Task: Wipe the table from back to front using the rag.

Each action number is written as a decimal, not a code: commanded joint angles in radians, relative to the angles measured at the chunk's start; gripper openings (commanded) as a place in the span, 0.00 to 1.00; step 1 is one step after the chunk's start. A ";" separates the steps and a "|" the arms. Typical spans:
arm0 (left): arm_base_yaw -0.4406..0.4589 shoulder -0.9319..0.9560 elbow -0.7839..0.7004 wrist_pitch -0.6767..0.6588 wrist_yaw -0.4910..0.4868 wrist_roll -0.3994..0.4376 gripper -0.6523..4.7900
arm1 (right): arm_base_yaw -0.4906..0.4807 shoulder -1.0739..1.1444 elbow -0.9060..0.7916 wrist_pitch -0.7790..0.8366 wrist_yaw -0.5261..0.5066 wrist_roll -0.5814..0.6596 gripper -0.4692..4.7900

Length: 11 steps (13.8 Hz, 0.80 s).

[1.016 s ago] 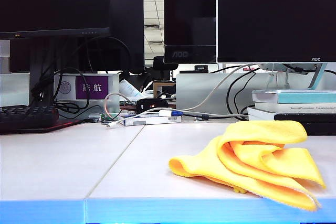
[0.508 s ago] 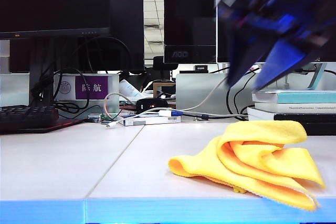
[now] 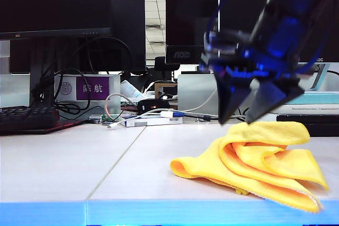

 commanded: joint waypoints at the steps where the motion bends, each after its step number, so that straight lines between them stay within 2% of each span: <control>1: 0.000 -0.003 0.006 0.018 0.004 0.001 0.11 | 0.002 0.057 -0.002 0.053 0.022 0.012 0.57; 2: 0.000 -0.003 0.006 0.019 0.004 0.001 0.11 | 0.002 0.076 -0.003 0.063 0.023 0.012 0.56; 4: 0.000 -0.003 0.006 0.019 0.004 0.002 0.11 | 0.001 0.124 -0.002 0.076 0.026 0.028 0.46; 7: 0.000 -0.003 0.006 0.018 0.004 0.002 0.11 | 0.002 0.193 -0.002 0.074 0.029 0.101 0.38; 8: 0.000 -0.003 0.006 0.018 0.004 0.002 0.11 | 0.002 0.206 -0.003 0.074 0.029 0.117 0.31; 9: 0.000 -0.003 0.006 0.018 0.004 0.002 0.11 | 0.002 0.222 -0.003 0.076 0.034 0.124 0.15; 10: 0.000 -0.003 0.006 0.018 0.004 0.002 0.11 | 0.002 0.231 -0.003 0.078 0.049 0.124 0.07; 11: 0.000 -0.003 0.006 0.017 0.004 0.002 0.11 | 0.002 0.233 -0.007 0.082 0.065 0.123 0.09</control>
